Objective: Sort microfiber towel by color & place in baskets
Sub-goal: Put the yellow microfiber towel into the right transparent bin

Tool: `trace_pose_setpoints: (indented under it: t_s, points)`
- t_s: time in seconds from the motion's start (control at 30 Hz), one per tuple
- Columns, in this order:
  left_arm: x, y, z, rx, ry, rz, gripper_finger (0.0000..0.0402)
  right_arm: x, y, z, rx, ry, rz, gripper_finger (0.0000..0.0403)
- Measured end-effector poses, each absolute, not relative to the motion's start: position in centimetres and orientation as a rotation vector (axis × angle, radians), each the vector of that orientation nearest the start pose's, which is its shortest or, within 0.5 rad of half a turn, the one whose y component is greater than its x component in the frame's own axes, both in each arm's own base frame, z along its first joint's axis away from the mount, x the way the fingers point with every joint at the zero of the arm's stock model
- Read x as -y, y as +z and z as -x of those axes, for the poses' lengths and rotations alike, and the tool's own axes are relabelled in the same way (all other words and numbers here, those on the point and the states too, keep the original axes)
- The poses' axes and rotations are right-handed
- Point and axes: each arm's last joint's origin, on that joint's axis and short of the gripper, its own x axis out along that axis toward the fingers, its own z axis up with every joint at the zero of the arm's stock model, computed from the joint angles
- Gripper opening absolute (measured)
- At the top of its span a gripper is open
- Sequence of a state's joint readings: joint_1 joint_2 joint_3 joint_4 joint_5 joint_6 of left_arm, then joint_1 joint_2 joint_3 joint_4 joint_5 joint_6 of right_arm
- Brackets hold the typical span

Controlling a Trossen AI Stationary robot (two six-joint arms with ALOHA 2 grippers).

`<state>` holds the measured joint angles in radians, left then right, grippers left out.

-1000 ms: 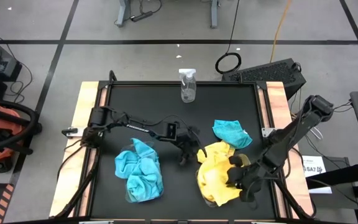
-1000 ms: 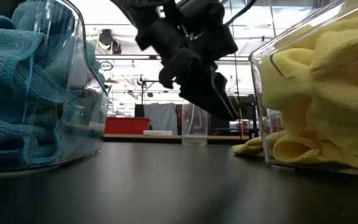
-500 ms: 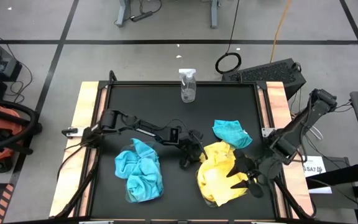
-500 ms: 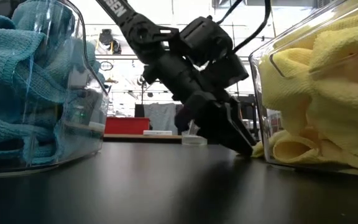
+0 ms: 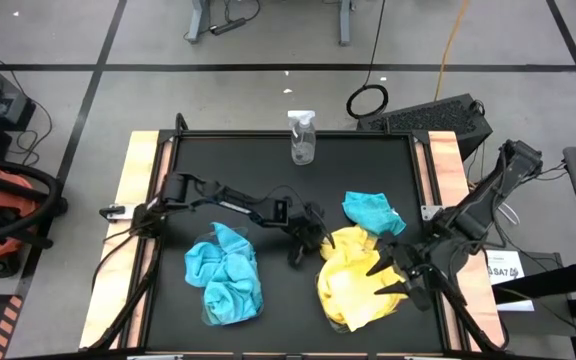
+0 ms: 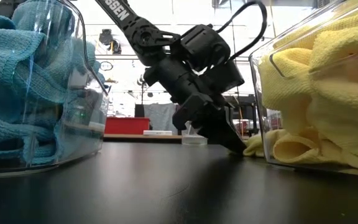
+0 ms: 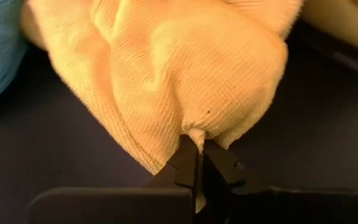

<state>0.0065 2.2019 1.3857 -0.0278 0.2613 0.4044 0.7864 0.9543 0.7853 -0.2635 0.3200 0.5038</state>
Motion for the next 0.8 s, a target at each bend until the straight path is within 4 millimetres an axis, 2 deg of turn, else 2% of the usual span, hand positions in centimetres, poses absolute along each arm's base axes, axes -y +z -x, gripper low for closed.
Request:
trace_pose_setpoints:
  t_s: [0.17, 0.3, 0.53, 0.8]
  points:
    - [0.0, 12.7, -44.6, -0.793, -0.319, -0.299, 0.0006, -13.7, 29.9, -15.0, -0.458, 0.337, -0.246, 0.0203]
    - [-0.1, 16.7, -43.8, -0.752, -0.255, -0.337, 0.0004, -13.6, 29.8, -15.0, -0.463, 0.335, -0.240, 0.0199]
    - [0.2, 23.1, -41.4, -0.699, -0.192, -0.372, 0.0003, -13.7, 29.8, -15.1, -0.463, 0.309, -0.257, 0.0198]
    - [0.1, 28.8, -38.7, -0.593, -0.137, -0.388, 0.0002, -14.2, 28.9, -15.6, -0.498, 0.292, -0.232, 0.0198]
